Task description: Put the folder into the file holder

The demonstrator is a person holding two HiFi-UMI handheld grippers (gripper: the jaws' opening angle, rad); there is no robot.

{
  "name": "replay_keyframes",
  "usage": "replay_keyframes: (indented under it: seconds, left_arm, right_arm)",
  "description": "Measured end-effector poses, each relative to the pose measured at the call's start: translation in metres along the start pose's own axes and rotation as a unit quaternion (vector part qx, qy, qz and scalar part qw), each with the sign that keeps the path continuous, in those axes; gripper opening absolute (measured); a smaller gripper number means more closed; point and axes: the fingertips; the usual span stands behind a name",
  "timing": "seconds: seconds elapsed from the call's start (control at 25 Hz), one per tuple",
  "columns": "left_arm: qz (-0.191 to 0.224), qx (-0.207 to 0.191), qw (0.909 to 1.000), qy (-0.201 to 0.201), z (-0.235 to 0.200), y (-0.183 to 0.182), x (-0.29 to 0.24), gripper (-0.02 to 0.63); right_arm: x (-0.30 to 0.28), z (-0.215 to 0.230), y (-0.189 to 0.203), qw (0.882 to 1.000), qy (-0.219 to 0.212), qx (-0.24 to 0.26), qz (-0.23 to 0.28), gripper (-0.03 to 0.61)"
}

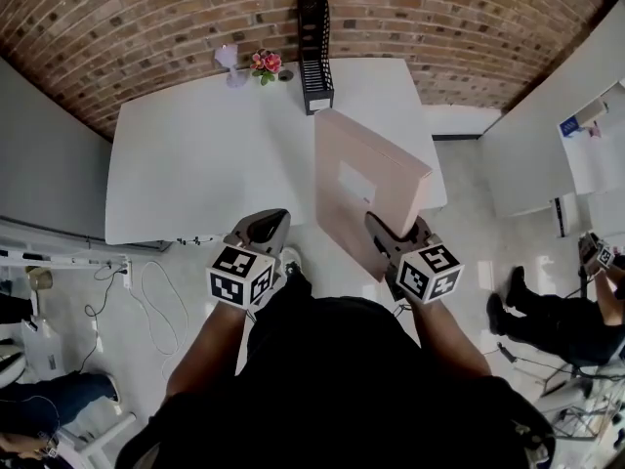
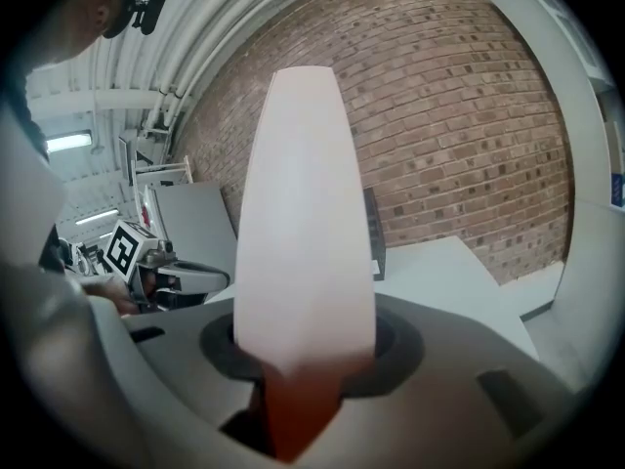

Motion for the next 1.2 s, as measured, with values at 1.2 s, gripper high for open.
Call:
replay_keyframes:
  seconds: [1.2]
  left_arm:
    - [0.008, -0.030, 0.9988, 0.038, -0.160, -0.072, -0.053, 0.005]
  right_arm:
    - [-0.143, 0.069, -0.142, 0.988, 0.127, 0.047, 0.074, 0.169]
Point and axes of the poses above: the fingertips, and each gripper's own axes: x backward along the fingers, z to its right, y out of its underside, and after that the axes turned 5 degrees about x, right-handed
